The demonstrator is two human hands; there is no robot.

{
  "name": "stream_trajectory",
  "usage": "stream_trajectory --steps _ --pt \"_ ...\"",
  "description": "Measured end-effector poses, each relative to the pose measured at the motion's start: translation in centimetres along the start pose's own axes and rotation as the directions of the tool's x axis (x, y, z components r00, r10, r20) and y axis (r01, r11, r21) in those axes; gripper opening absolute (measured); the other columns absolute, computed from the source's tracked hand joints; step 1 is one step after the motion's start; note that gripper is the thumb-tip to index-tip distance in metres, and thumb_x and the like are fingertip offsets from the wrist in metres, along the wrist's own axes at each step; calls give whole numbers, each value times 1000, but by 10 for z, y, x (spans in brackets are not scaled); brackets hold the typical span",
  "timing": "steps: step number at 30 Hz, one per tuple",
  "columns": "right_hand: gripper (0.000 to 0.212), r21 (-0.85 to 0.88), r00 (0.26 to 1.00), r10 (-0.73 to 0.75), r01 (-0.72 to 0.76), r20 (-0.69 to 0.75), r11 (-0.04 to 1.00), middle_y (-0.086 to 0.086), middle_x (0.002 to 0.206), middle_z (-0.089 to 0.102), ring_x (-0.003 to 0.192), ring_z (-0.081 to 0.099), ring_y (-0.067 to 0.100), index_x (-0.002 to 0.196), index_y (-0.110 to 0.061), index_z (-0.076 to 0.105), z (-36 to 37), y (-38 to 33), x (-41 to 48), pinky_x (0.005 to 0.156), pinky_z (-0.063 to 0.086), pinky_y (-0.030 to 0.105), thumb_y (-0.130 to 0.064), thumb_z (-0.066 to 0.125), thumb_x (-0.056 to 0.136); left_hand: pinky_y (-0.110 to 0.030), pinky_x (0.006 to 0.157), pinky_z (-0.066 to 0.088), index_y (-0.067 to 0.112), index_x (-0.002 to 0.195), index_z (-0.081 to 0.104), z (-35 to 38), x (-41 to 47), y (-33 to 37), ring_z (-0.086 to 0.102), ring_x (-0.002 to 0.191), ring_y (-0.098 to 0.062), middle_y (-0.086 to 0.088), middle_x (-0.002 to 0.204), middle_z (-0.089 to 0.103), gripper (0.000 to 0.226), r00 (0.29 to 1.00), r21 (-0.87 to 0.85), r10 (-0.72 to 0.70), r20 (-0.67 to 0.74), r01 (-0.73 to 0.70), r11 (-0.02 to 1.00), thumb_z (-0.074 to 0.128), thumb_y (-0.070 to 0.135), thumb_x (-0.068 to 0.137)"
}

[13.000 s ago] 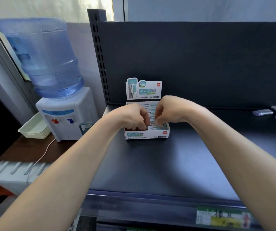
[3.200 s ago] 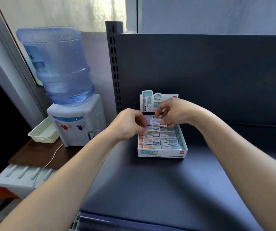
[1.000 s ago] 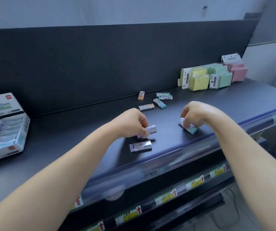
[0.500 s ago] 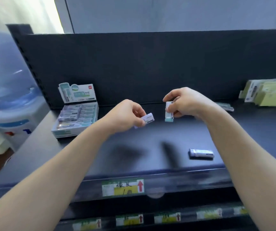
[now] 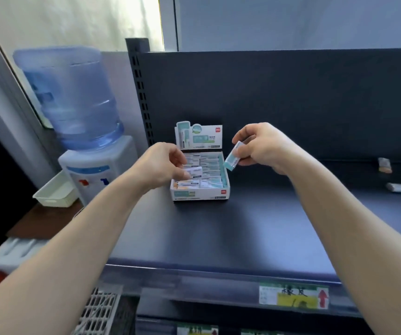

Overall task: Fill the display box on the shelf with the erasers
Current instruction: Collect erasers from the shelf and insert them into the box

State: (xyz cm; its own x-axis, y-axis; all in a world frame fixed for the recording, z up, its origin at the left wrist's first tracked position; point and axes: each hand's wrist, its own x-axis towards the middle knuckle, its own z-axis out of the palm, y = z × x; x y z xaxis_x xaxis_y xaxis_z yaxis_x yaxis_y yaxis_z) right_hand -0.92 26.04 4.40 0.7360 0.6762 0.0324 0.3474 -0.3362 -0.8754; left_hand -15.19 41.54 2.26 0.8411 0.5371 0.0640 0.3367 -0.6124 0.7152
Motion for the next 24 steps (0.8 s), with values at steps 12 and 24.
stream_trajectory --steps 12,24 --pt "17 -25 992 115 -117 -54 993 9 79 60 75 66 22 79 -7 59 40 -3 12 66 60 27 9 56 86 -15 56 40 13 74 70 -1 23 -27 53 62 -3 5 68 63 6 992 133 120 38 -124 983 76 12 75" --pt "20 -7 979 196 -196 56 981 10 77 57 70 63 20 78 -2 62 45 -16 10 60 60 22 17 57 81 -20 65 44 11 79 72 3 31 -35 56 68 -8 3 74 64 3 989 61 147 20 -148 987 73 8 78"
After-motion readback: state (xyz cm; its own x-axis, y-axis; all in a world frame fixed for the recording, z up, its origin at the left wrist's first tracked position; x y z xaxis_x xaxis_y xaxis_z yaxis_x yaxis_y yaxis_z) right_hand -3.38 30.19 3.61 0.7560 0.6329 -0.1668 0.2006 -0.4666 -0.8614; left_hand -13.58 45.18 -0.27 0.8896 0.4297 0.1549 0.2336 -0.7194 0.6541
